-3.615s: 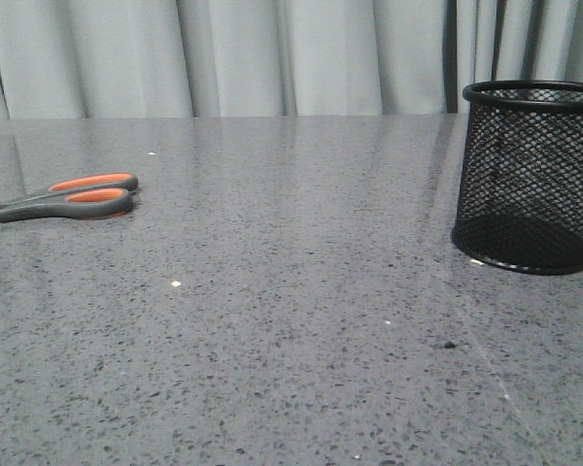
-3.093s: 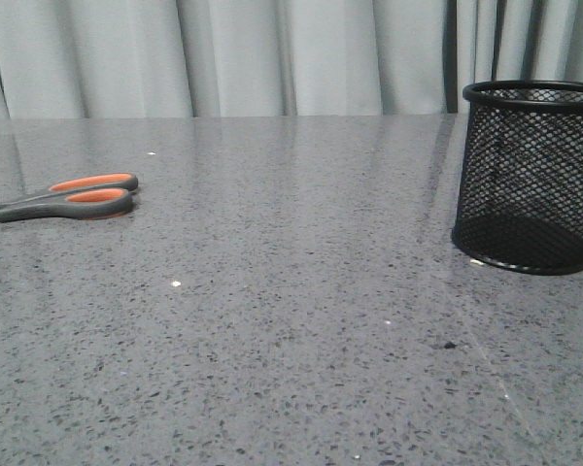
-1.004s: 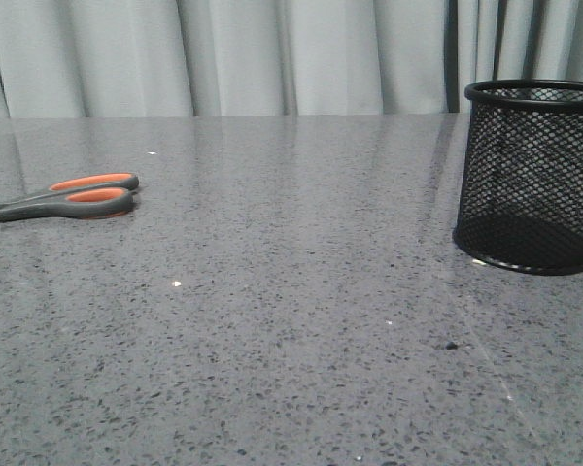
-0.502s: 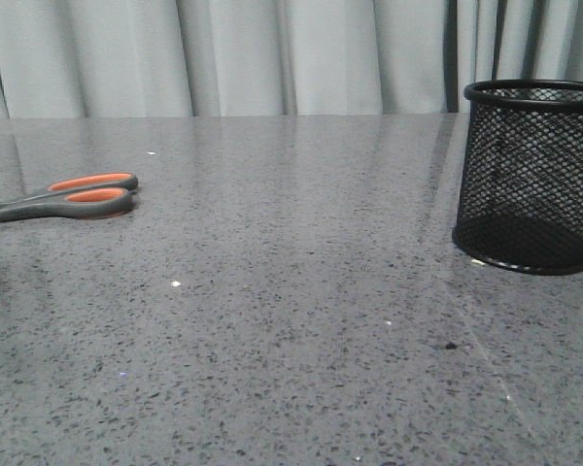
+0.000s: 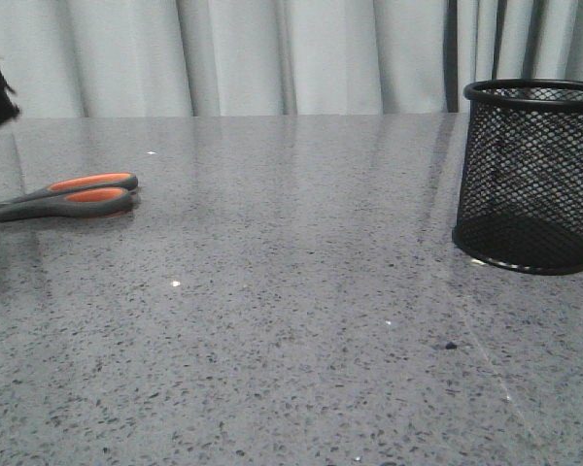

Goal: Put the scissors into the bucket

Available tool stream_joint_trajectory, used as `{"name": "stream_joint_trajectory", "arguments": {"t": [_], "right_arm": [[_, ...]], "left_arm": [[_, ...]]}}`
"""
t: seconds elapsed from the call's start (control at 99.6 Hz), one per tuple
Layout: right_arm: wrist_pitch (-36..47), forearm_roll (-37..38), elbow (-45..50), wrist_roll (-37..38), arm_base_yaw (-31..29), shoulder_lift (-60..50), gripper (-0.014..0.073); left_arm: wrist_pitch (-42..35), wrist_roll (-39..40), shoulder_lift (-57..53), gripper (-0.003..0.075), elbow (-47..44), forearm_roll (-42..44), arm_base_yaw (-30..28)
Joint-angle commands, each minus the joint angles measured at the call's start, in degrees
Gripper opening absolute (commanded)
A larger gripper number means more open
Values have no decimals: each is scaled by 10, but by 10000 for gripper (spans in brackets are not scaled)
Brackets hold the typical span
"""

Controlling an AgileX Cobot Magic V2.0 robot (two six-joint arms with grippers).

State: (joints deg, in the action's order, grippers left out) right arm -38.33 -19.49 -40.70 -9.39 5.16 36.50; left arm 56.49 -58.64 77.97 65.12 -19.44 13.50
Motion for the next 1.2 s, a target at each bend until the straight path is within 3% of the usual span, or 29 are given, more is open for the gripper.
{"name": "stream_joint_trajectory", "arguments": {"t": [0.0, 0.261, 0.813, 1.185], "right_arm": [[40, -2, -19, -6, 0, 4, 449], [38, -2, -19, -6, 0, 4, 448], [29, -2, -18, -6, 0, 4, 448], [20, -1, -18, -6, 11, 4, 448]], "left_arm": [[9, -48, 18, 387, 30, -6, 5], [-15, -56, 56, 388, 31, 63, 5], [-30, -56, 135, 390, 81, 49, 4], [20, -53, 185, 390, 125, 28, -34]]}}
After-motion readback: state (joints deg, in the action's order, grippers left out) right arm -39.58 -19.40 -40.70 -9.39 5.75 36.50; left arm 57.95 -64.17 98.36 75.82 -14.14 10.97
